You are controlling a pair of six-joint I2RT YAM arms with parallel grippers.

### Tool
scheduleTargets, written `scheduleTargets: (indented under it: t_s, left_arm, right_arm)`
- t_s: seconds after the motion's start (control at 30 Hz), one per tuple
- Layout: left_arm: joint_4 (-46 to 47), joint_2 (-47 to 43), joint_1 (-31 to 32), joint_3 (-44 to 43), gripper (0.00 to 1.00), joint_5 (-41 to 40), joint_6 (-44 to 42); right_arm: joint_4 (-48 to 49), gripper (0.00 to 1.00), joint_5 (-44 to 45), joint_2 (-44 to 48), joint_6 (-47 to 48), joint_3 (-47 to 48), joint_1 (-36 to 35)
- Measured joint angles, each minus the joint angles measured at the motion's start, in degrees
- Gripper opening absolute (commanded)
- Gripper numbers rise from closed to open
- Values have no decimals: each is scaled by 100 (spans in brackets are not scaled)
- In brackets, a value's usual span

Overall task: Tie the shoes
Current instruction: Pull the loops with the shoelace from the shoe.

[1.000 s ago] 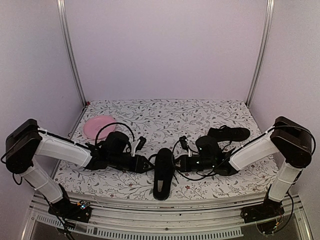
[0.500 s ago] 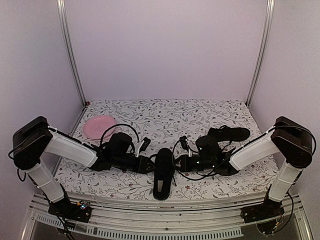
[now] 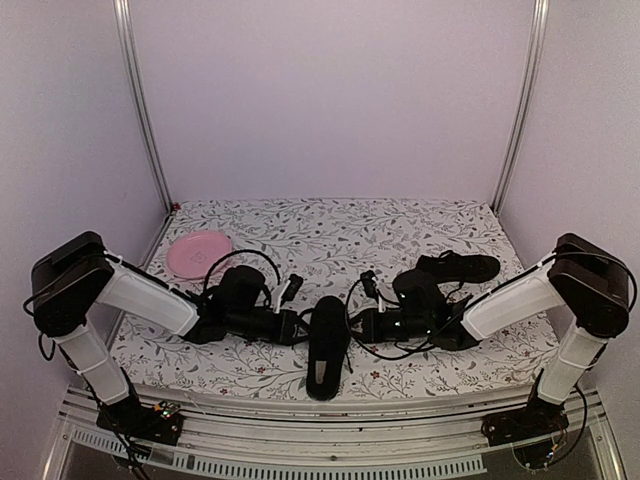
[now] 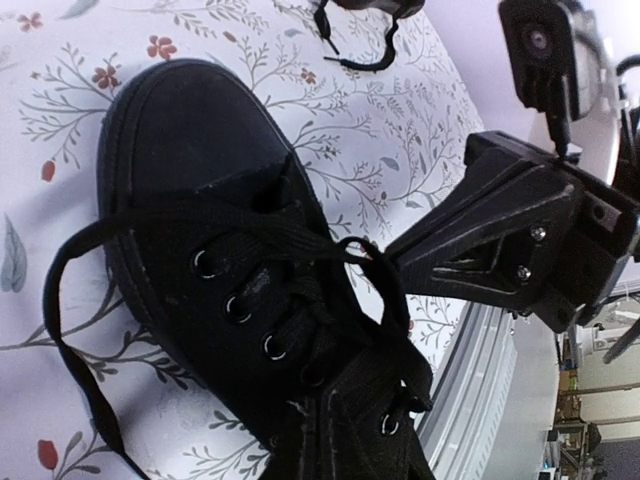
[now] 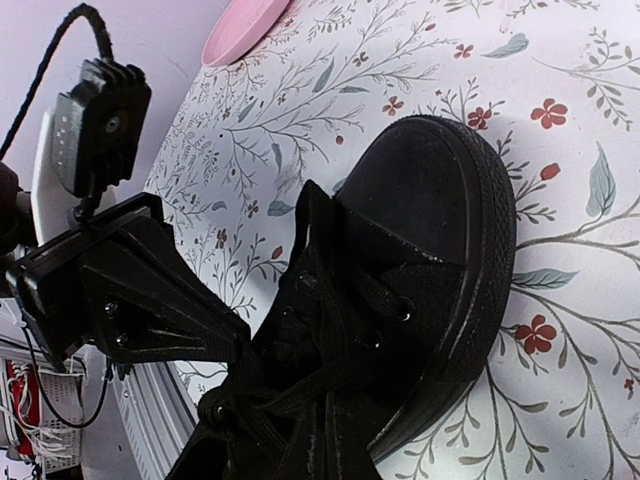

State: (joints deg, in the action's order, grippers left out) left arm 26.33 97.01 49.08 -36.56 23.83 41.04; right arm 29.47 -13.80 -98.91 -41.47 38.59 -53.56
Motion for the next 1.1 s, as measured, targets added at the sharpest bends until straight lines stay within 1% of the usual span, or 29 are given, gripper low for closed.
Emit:
scheduleTargets:
  t_s: [0.2, 0.53, 0.77, 0.87, 0.9, 0.97, 1.0, 1.03, 1.1]
  left_arm:
    - [-9, -90, 0, 192, 0, -197, 146]
    - [-48, -229, 0, 330, 0, -396, 289]
    - [-48, -227, -2, 330, 1, -361, 295]
    - [-81, -232, 0, 323, 19, -358, 264]
    - [-144, -249, 0, 313, 24, -387, 256]
    - [-385, -337, 0, 264, 35, -527, 186]
    - [-551, -407, 0, 212, 42, -634, 142]
    - [-713, -487, 0, 153, 48, -743, 87]
    - [-1040, -704, 2, 9, 54, -992, -24]
  right_arm:
    - [-216, 2, 26, 334, 55, -205, 44]
    - [-573, 3, 15, 372, 256, -428, 122]
    - [-627, 14, -28, 372, 404, -356, 162]
    - [-616, 26, -26, 372, 433, -190, 181]
    - [-610, 29, -20, 372, 433, -144, 190]
    - [-581, 35, 11, 372, 426, -107, 203]
    - [-584, 38, 24, 372, 420, -107, 212]
    - [-590, 40, 50, 372, 409, -109, 223]
    - [-592, 45, 111, 385, 396, -122, 256]
